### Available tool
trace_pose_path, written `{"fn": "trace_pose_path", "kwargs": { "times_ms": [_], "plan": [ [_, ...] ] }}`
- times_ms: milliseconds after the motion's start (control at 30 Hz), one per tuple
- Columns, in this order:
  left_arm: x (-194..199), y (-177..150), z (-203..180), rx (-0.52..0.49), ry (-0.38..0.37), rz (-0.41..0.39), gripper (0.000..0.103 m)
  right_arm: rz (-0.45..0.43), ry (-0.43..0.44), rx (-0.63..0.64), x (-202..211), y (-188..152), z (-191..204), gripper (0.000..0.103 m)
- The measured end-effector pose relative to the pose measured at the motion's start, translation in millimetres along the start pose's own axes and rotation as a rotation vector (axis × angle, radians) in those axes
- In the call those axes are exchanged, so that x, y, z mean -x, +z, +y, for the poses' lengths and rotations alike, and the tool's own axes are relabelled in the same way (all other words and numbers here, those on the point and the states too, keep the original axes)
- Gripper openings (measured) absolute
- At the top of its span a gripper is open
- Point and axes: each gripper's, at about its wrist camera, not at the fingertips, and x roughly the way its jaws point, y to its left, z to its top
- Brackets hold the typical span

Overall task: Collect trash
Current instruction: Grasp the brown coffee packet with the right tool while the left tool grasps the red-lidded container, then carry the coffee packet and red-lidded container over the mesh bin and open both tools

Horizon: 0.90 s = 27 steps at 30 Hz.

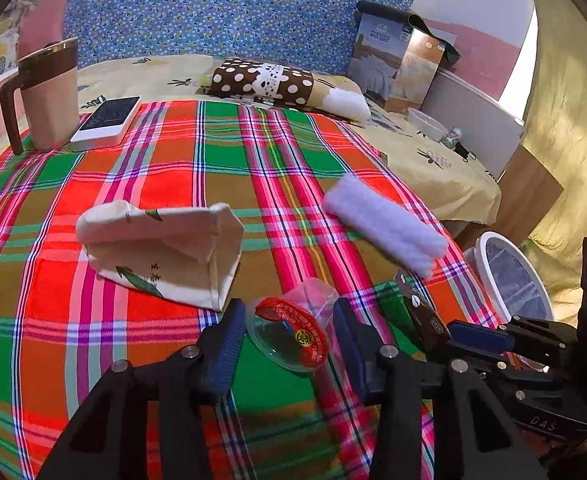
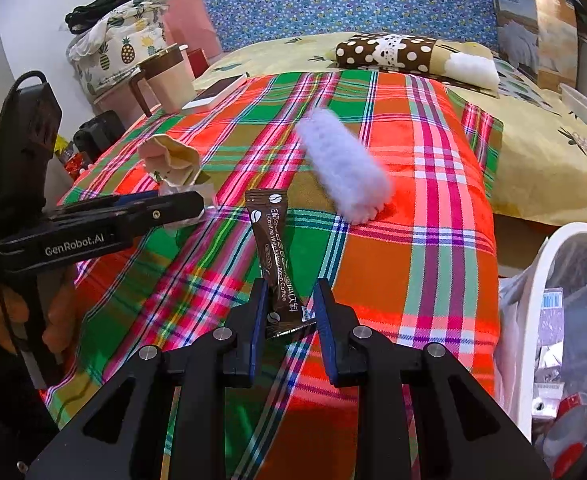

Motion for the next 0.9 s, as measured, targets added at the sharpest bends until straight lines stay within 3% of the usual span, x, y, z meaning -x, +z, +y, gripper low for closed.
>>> {"fn": "trace_pose_path", "kwargs": {
  "times_ms": [467,900],
  "plan": [
    [36,-16,-19,-0.007,0.016,-0.051,0.045,-0.061,-0.031,-0.038,26,-10,-1,0.026],
    [58,-21,-79,-0.095,-0.009,-0.082,0.045,-0.140,-0.101,-0.104,61,-22,-17,0.026]
  ]
}}
